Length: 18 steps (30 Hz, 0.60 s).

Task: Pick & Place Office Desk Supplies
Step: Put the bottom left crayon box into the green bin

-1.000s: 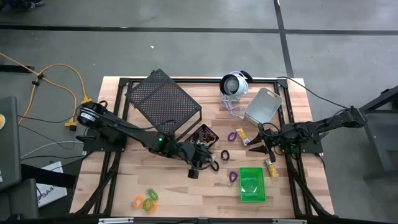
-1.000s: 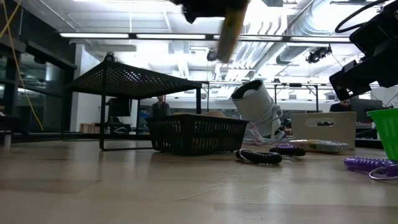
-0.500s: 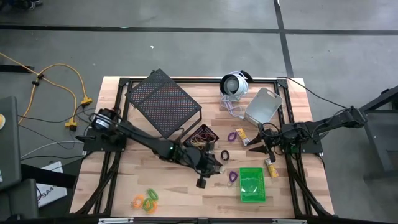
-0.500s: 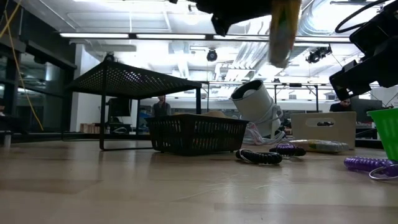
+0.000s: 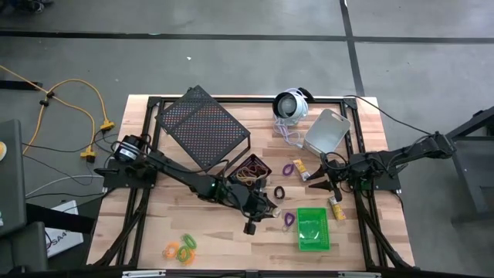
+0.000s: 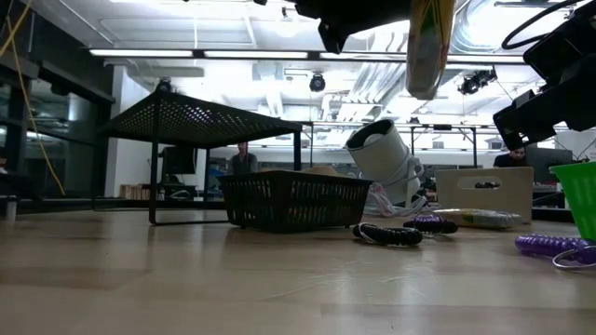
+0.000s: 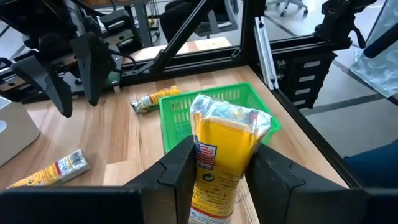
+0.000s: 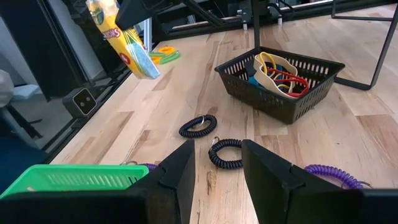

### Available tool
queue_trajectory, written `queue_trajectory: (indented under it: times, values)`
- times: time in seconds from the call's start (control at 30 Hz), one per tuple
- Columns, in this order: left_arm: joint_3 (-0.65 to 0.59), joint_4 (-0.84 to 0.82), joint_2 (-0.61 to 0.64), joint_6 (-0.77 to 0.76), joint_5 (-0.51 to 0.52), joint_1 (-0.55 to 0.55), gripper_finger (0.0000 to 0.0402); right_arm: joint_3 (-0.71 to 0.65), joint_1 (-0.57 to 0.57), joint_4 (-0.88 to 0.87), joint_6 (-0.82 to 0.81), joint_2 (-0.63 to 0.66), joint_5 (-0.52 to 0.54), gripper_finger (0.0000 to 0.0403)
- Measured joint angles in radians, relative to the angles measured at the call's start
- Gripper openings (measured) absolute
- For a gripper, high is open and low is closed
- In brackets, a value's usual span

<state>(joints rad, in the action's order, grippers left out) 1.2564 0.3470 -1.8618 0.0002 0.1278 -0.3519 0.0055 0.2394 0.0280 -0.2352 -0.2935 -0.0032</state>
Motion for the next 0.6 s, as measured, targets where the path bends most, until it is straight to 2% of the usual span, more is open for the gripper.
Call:
queue_trajectory:
  times: [0.47, 0.6]
  values:
    - [0.0, 0.012, 0.0, 0.0, 0.0, 0.0, 0.012, 0.0, 0.0, 0.002, -0.008, 0.0, 0.001, 0.012]
    - [0.0, 0.04, 0.0, 0.0, 0.0, 0.001, 0.012, 0.0, 0.0, 0.002, -0.086, 0.0, 0.0, 0.012]
